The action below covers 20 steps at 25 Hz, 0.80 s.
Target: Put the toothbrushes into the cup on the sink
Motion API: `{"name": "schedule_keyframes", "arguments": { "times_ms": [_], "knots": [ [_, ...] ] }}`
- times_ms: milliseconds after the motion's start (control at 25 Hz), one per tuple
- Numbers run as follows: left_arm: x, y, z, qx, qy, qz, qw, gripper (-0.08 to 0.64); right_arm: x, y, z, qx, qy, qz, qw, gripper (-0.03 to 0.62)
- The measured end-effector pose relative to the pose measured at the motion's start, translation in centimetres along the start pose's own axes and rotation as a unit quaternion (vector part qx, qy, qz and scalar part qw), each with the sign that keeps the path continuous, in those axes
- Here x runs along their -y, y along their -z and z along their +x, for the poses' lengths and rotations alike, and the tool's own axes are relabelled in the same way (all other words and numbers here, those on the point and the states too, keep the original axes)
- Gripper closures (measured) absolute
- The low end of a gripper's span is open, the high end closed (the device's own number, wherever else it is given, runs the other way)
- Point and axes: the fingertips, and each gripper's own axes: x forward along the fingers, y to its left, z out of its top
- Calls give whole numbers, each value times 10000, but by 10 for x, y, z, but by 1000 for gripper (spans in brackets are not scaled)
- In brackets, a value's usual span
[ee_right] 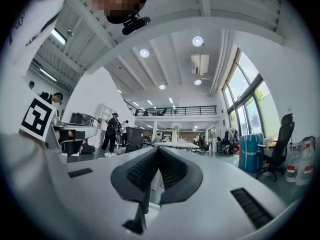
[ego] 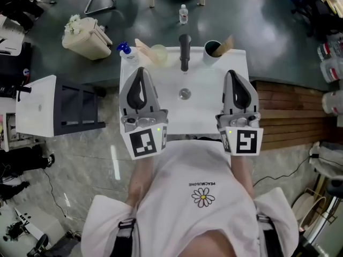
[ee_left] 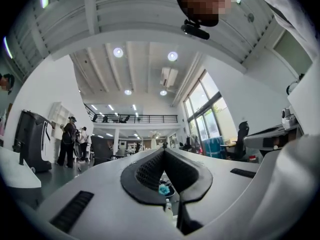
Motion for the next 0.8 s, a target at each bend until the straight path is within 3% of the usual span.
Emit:
{"name": "schedule_keyframes", "arguments": {
  "times_ms": [800],
  "knots": [
    [-5, -3, 4, -22, 6, -207, 9998, 545, 0, 3, -1, -145, 47, -33, 9999, 581]
  ]
}}
